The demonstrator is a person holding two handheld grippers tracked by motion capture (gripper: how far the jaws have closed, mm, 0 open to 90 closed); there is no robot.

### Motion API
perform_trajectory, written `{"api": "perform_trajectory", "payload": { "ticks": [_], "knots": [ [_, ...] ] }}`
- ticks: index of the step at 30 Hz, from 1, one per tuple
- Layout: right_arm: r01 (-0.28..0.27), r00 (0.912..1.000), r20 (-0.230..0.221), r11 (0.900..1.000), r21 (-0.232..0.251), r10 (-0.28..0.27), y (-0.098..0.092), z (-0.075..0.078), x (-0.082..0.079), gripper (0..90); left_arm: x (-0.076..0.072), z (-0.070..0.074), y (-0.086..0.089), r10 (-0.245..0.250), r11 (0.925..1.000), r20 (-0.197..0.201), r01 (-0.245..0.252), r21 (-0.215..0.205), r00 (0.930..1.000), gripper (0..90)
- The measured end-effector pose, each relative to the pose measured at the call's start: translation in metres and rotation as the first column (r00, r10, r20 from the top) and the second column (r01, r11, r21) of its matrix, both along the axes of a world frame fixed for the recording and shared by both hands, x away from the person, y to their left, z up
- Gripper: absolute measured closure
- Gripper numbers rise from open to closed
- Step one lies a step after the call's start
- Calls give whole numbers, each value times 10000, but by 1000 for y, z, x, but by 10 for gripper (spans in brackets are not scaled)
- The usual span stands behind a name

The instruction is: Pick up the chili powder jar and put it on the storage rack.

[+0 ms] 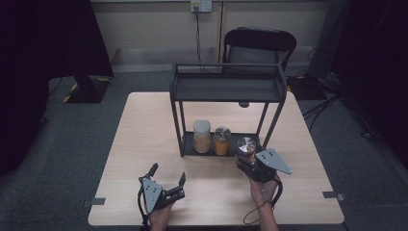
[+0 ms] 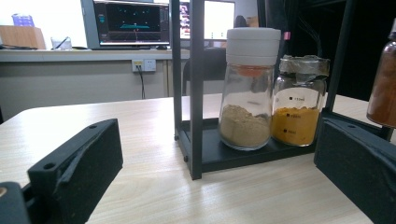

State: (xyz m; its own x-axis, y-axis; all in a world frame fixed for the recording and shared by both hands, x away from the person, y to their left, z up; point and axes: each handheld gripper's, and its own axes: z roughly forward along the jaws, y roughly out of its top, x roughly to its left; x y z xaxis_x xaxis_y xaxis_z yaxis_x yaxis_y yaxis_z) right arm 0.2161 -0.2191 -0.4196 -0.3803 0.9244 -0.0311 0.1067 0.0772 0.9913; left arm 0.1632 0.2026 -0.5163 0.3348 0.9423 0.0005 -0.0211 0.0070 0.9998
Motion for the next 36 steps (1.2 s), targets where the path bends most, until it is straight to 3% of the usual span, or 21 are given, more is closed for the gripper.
{"api": "perform_trajectory", "payload": {
  "ticks": [36],
  "knots": [
    [497, 9986, -154, 9988, -25, -497, 2, 4, 27, 351, 0, 0, 0, -3, 10000, 3, 3, -1, 10000, 7]
  ]
}}
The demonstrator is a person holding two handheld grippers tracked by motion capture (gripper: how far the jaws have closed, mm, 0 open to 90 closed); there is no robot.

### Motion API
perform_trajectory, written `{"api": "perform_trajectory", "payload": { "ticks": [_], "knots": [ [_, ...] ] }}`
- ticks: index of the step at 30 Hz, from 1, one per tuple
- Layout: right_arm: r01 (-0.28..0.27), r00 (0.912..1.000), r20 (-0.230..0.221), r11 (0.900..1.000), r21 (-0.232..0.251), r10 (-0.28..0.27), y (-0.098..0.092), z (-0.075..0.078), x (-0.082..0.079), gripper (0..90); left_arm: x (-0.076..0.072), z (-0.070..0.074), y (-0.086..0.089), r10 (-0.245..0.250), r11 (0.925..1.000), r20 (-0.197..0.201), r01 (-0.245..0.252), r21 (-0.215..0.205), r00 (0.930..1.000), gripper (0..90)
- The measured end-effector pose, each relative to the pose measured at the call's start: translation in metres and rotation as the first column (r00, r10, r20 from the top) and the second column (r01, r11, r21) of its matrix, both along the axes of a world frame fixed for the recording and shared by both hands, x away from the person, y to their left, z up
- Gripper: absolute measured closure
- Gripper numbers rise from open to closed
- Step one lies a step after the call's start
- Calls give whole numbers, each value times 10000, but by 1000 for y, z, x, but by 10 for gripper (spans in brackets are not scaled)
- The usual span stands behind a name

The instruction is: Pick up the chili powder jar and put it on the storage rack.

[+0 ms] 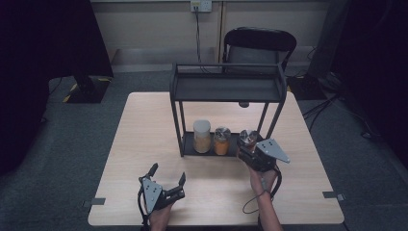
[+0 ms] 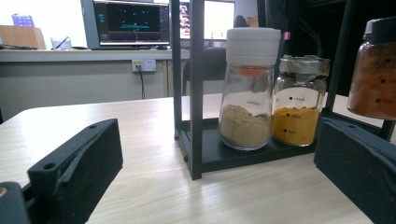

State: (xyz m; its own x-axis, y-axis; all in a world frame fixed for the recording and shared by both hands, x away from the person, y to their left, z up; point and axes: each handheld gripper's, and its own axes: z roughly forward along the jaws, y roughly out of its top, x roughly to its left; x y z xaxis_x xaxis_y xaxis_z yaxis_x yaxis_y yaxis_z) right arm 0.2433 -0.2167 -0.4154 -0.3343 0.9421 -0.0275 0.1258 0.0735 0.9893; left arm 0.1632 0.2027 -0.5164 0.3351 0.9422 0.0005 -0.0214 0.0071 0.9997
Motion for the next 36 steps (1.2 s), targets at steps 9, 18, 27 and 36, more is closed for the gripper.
{"api": "perform_trajectory", "payload": {
  "ticks": [9, 18, 27, 36],
  "knots": [
    [150, 9999, -47, 9999, -63, -150, 1, -2, 7, 351, 0, 0, 0, -6, 10000, 0, 6, 0, 10000, 6],
    [231, 9996, -127, 9997, -112, -233, 5, -3, 13, 351, 0, 0, 0, -3, 10000, 0, 3, 1, 10000, 6],
    [368, 9992, -166, 9992, -135, -370, 9, -6, 18, 350, 0, 0, 0, -5, 10000, 0, 5, -3, 10000, 6],
    [483, 9988, -104, 9987, -182, -485, 13, -9, 20, 351, 0, 0, 0, -4, 10000, -1, 4, -2, 10000, 7]
  ]
}}
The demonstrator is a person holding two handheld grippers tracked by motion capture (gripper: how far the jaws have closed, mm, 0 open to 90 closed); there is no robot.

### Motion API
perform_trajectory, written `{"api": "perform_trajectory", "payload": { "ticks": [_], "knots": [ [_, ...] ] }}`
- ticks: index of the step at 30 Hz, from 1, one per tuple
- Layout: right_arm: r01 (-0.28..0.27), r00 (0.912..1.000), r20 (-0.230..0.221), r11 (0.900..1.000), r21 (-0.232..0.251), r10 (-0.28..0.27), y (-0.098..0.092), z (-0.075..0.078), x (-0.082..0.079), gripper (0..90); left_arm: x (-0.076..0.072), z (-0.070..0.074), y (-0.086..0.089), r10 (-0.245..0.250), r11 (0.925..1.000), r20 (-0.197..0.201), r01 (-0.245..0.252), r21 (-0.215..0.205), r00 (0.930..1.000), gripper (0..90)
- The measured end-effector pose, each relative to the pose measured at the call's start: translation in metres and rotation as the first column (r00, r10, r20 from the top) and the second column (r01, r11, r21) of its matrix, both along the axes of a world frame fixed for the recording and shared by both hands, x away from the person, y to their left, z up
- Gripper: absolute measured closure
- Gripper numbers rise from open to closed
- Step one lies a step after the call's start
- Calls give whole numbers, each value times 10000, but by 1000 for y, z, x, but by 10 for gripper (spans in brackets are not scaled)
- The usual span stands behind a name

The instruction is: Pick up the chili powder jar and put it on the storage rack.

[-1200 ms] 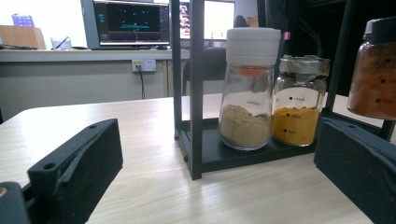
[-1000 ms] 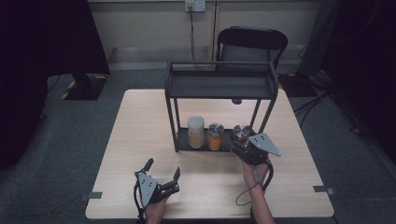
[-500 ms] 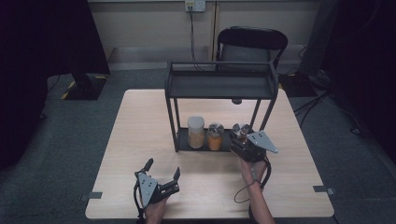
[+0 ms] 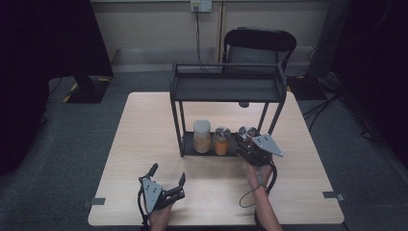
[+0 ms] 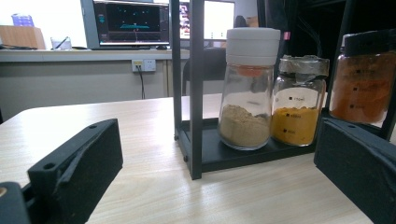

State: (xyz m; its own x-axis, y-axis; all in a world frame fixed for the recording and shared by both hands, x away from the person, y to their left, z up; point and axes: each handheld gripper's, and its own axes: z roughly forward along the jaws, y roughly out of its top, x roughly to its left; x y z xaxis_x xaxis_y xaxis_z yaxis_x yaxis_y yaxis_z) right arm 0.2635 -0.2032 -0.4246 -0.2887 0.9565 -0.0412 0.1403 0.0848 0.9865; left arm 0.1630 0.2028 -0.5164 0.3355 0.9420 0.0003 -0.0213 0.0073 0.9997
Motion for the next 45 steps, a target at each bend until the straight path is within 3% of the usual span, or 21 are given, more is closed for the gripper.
{"api": "perform_trajectory", "payload": {
  "ticks": [45],
  "knots": [
    [486, 9988, -40, 9987, 152, -485, 20, -26, 21, 349, 0, 0, 0, -7, 10000, 0, 7, 0, 10000, 6]
  ]
}}
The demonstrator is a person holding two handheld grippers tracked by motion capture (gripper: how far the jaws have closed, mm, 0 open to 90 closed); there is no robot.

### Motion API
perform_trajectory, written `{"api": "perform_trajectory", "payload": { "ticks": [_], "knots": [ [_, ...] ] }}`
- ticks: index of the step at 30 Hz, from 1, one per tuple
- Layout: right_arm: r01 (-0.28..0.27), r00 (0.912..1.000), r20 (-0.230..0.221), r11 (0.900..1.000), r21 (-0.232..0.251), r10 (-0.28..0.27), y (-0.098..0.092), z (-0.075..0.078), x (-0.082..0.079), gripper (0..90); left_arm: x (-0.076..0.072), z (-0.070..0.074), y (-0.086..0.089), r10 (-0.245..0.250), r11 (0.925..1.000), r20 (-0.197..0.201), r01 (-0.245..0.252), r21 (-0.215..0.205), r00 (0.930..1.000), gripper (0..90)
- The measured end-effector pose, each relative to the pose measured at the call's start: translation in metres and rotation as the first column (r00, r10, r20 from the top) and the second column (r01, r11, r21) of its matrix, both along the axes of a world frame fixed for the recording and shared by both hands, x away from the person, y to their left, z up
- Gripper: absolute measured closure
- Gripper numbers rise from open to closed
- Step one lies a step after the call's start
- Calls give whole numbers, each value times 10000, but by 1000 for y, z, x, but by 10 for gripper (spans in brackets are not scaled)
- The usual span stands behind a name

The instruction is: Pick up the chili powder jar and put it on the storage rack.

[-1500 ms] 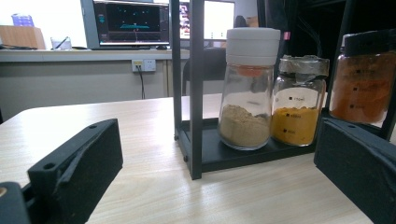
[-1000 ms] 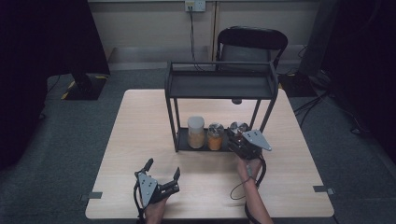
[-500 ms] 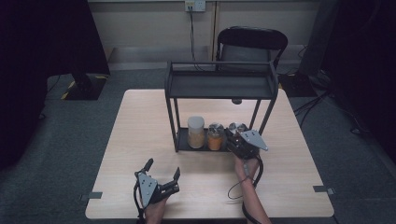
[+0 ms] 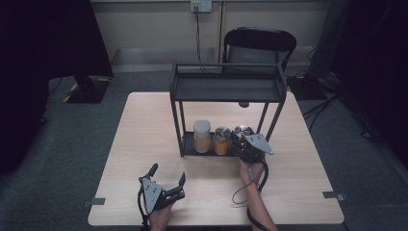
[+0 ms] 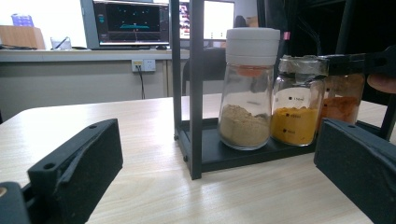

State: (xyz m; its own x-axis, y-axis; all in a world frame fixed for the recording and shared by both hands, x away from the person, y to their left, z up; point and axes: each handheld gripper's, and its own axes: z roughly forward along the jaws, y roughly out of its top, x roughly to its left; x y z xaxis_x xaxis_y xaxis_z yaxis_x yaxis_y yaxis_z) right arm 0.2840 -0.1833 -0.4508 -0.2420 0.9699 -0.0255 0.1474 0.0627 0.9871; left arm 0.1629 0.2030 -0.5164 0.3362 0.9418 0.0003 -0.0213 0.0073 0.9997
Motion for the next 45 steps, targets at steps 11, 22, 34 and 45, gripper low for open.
{"api": "perform_trajectory", "payload": {
  "ticks": [11, 22, 34, 45],
  "knots": [
    [124, 9999, 32, 9999, 96, -124, 2, -3, 2, 349, 0, 0, 0, -9, 10000, -1, 9, 0, 10000, 7],
    [101, 9999, 78, 9999, -45, -101, 2, -4, 1, 344, 0, 0, 0, -22, 10000, -2, 22, 4, 10000, 7],
    [54, 10000, -10, 10000, -62, -54, 0, 0, 2, 313, 0, 0, 0, -23, 10000, -2, 23, 2, 10000, 7],
    [70, 9999, 136, 10000, -28, -70, 1, 2, -1, 268, 0, 0, 0, -22, 10000, -2, 22, 3, 10000, 7]
  ]
}}
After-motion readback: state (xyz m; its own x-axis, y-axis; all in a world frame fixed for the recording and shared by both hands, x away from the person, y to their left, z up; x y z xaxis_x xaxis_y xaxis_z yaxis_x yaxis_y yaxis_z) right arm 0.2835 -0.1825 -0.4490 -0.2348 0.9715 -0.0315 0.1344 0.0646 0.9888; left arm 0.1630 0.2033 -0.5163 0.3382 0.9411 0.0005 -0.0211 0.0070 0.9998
